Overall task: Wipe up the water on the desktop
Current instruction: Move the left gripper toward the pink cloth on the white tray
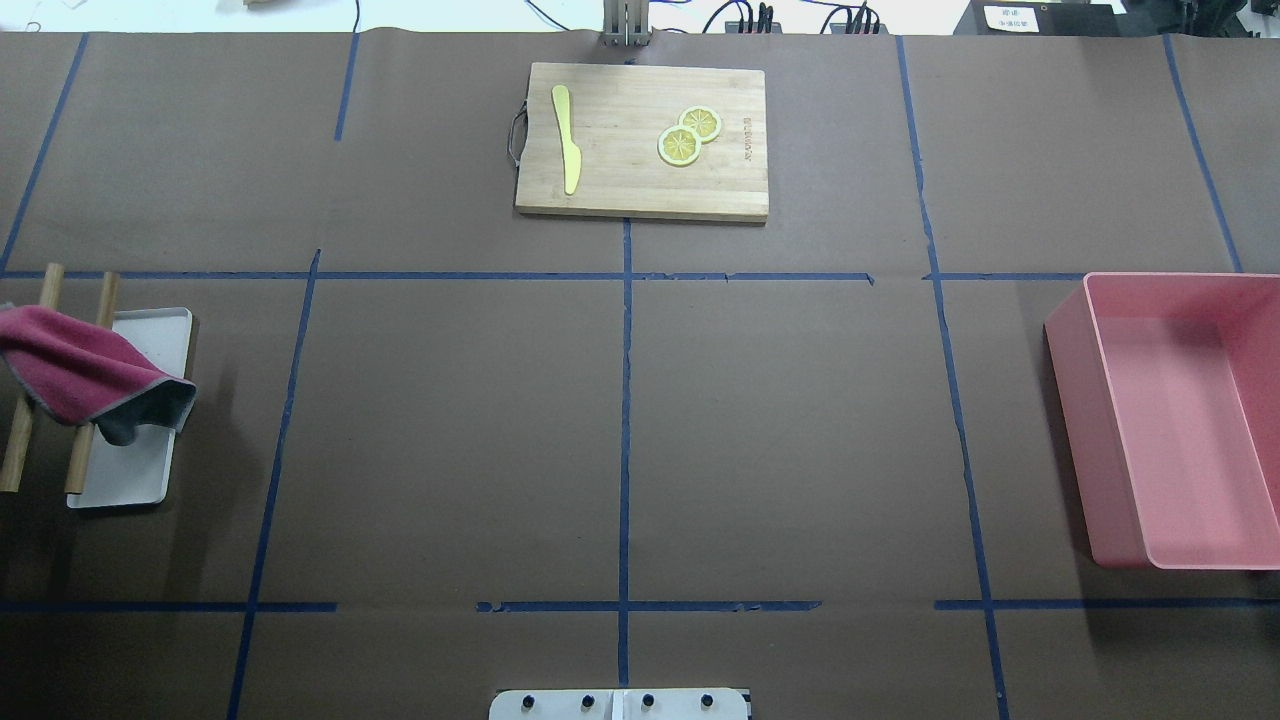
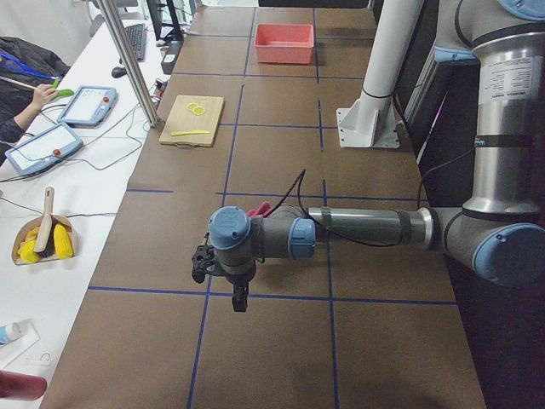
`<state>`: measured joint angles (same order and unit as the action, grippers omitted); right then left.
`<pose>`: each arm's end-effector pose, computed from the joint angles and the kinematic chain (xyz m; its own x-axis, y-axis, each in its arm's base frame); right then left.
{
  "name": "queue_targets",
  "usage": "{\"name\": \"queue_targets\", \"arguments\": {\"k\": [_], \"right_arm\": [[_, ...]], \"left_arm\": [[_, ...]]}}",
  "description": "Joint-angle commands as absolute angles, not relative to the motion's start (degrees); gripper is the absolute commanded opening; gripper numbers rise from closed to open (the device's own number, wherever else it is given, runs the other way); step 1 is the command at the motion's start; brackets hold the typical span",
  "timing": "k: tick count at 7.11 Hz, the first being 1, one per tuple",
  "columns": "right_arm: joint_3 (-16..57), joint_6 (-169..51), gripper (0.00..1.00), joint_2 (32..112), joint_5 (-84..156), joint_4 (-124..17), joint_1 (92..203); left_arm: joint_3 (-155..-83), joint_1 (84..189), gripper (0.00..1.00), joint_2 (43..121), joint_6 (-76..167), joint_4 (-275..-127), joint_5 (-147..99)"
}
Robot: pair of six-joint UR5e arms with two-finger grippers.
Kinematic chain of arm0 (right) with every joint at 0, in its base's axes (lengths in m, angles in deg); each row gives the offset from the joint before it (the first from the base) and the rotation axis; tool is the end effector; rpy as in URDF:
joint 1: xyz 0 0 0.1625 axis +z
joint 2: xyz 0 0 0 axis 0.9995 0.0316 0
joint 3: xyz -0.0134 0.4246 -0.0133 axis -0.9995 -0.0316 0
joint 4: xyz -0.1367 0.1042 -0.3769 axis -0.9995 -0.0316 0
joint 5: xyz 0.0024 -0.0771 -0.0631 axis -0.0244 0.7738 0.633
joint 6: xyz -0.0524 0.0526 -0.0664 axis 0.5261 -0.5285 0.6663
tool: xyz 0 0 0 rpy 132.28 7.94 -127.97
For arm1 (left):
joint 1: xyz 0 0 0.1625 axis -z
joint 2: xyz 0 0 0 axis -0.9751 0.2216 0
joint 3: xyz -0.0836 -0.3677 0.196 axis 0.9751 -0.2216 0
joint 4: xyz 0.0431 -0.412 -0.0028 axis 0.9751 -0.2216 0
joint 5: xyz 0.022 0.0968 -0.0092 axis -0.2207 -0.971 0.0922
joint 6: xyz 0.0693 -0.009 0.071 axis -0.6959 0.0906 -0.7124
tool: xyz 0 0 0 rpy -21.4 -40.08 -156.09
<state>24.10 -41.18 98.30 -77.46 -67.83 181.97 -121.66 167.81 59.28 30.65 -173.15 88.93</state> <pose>0.0897 -0.4372 0.6569 0.6827 0.0371 0.7298 -0.0492 0.9988 -0.0048 -0.0683 -0.4663 0.6551 0.7118 -0.0094 -0.7023 0.0065 1.0000 -0.0067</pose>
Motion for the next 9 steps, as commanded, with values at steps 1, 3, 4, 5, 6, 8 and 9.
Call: {"name": "queue_targets", "arguments": {"k": [1,3,4,5,6,8,9], "right_arm": [[24.0,-41.2,1.00,98.3,-77.3,-67.7,181.9],[24.0,-41.2,1.00,98.3,-77.3,-67.7,182.0],[24.0,-41.2,1.00,98.3,-77.3,-67.7,181.9],[24.0,-41.2,1.00,98.2,-77.3,-67.7,181.9],[24.1,-41.2,1.00,98.3,-77.2,-67.7,181.9],[24.1,-41.2,1.00,98.2,-77.2,-67.7,181.9],[24.1,-41.2,1.00,98.2,-77.3,-67.7,182.0]], "left_arm": [[-121.7,167.8,1.00,59.4,30.6,-173.2,88.9],[-121.7,167.8,1.00,59.4,30.6,-173.2,88.9],[-121.7,167.8,1.00,59.4,30.6,-173.2,88.9],[-121.7,167.8,1.00,59.4,30.5,-173.3,88.9],[-121.7,167.8,1.00,59.4,30.5,-173.3,88.9],[-124.1,167.6,1.00,59.7,31.3,-173.2,89.7],[-127.4,166.1,1.00,59.7,32.0,-173.2,89.8]]}}
